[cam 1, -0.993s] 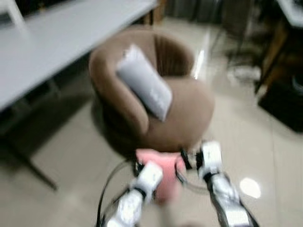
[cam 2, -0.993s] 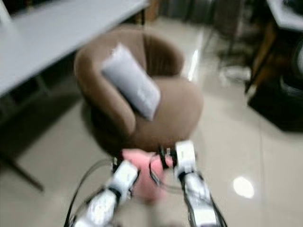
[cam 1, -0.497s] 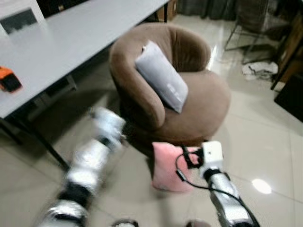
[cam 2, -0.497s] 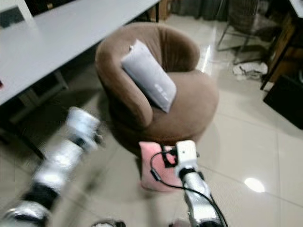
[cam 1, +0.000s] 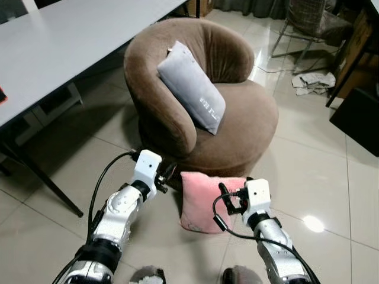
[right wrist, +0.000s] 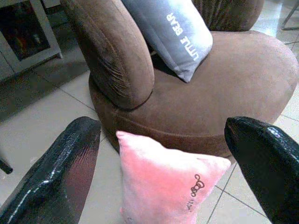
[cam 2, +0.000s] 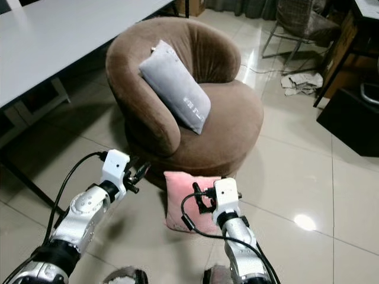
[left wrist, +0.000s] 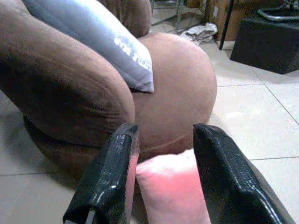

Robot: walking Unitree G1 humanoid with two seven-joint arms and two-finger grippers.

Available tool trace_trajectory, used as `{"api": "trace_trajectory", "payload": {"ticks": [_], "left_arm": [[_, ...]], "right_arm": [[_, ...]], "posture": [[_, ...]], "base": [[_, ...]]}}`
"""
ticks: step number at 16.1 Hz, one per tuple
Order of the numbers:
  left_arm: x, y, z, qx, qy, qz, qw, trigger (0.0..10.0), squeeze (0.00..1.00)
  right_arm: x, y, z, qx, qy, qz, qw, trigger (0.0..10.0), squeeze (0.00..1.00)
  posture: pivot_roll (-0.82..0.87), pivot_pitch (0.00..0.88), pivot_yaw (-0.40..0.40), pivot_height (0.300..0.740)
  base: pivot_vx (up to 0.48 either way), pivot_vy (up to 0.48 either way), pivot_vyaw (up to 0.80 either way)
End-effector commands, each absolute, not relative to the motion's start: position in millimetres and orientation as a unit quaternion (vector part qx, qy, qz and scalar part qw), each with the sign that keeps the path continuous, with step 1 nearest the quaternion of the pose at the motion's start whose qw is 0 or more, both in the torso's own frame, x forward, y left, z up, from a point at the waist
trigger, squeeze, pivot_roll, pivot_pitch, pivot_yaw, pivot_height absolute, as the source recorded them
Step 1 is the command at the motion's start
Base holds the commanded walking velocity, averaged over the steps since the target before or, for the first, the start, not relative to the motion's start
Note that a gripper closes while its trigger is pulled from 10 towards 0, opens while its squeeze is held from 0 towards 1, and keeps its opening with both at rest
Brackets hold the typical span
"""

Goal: Move the pillow to the sofa from floor

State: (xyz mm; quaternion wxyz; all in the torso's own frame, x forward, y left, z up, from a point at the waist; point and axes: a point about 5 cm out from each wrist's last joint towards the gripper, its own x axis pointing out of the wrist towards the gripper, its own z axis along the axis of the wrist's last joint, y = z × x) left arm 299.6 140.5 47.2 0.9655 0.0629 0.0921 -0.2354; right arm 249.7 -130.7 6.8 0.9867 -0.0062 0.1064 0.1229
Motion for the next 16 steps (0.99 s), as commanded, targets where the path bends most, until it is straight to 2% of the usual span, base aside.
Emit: {"api": "trace_trajectory", "payload": {"ticks": [1,5,8,14,16], "left_arm": [[296.3,142.0,44.8,0.053,0.101,-0.237,0.965,10.0,0.00],[297.4,145.9,45.2,0.067,0.103,-0.233,0.965,10.0,0.00],[297.6,149.3,46.0,0.067,0.106,-0.228,0.966,10.0,0.00],[296.0,151.5,44.2,0.069,0.112,-0.232,0.964,10.0,0.00],[295.0,151.3,43.4,0.071,0.114,-0.234,0.963,10.0,0.00]], "right_arm": [[248.3,-133.3,4.2,-0.001,0.111,0.121,0.986,10.0,0.00],[247.2,-136.1,1.1,-0.017,0.118,0.109,0.987,10.0,0.00],[248.8,-136.6,-1.7,-0.017,0.136,0.109,0.985,10.0,0.00],[247.1,-140.9,-1.6,-0.026,0.127,0.087,0.988,10.0,0.00],[246.0,-140.5,-0.3,-0.027,0.116,0.092,0.989,10.0,0.00]], "posture": [[-0.07,0.073,0.021,0.648],[-0.06,0.066,0.018,0.622],[-0.06,0.066,0.017,0.622],[-0.07,0.085,0.015,0.679],[-0.07,0.091,0.016,0.679]], "base": [[0.000,0.000,0.00],[0.000,0.000,0.00],[0.000,0.000,0.00],[0.000,0.000,-0.07],[0.000,0.000,0.00]]}}
